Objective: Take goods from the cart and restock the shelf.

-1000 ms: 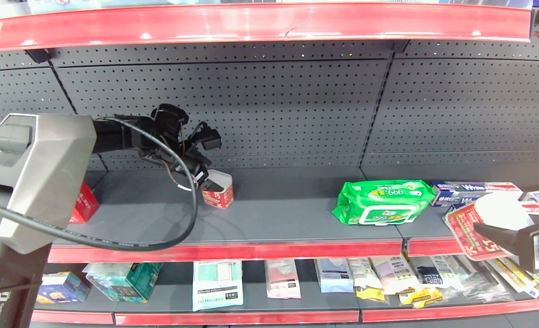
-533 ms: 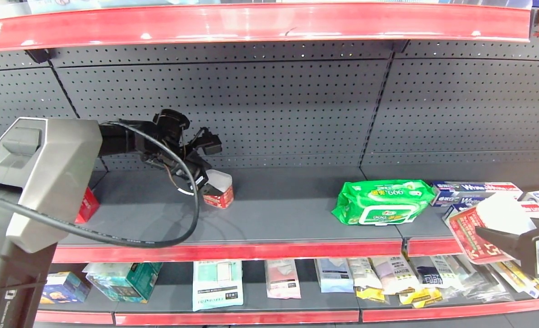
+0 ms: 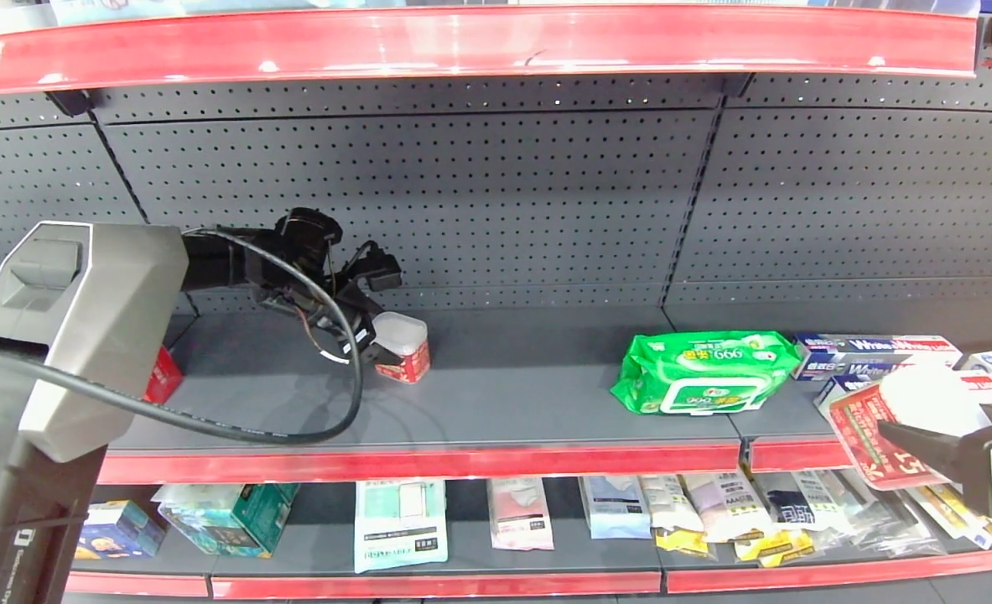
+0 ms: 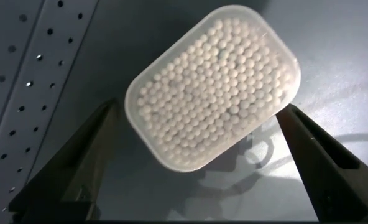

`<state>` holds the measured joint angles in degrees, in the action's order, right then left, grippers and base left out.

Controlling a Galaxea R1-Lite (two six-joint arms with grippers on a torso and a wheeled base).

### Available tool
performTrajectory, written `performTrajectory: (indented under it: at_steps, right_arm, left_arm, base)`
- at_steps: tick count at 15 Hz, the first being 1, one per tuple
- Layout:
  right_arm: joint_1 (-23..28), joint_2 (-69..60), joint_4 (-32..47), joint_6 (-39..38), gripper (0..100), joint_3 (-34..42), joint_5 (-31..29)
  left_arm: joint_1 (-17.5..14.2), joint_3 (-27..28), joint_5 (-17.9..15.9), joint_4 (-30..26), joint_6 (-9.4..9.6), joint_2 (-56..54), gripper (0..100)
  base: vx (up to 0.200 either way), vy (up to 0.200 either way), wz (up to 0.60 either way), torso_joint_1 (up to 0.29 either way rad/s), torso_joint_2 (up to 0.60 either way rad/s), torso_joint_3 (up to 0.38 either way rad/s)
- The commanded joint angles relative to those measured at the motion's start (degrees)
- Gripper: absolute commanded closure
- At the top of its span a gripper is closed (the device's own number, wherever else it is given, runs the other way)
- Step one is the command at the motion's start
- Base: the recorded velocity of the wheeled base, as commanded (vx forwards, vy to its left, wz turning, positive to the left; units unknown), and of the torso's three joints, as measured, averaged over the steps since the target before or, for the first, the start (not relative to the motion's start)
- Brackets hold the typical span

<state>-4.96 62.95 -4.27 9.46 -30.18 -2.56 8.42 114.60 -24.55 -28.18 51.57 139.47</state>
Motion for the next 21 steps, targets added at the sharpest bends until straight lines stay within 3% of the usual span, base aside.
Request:
performTrajectory:
  at_steps: [1, 6, 14, 19, 21]
  right_arm:
    - [-0.05, -0.11, -0.04, 0.03, 100, 0.04, -0.08]
    - [-0.05, -0.11, -0.04, 0.03, 100, -0.14, -0.08]
    - [-0.05, -0.29, -0.04, 0.03, 100, 0.04, -0.08]
    - [-0.14, -0.46, -0.04, 0.03, 100, 0.56, -0.08]
    - [-0.22, -0.46, -0.04, 0.03, 100, 0.56, -0.08]
  left_arm:
    - [0.28, -0.01, -0.41, -0.12, -0.41, 0.19, 0]
    - [0.54, -0.01, -0.41, -1.43, -0.50, -0.43, 0]
    - [0.37, -0.01, 0.12, -9.34, -0.50, -2.89, 0]
    - [0.01, -0.01, -0.15, -1.61, -0.77, -0.34, 0]
    - [0.45, -0.01, -0.23, -1.70, -0.77, -0.17, 0]
  base:
    - [0.000, 0.000, 0.00, 0.000, 0.00, 0.000]
    - [0.000, 0.000, 0.00, 0.000, 0.00, 0.000]
    - [0.000, 0.000, 0.00, 0.000, 0.00, 0.000]
    - [0.000, 0.000, 0.00, 0.000, 0.00, 0.000]
    - [0.000, 0.000, 0.00, 0.000, 0.00, 0.000]
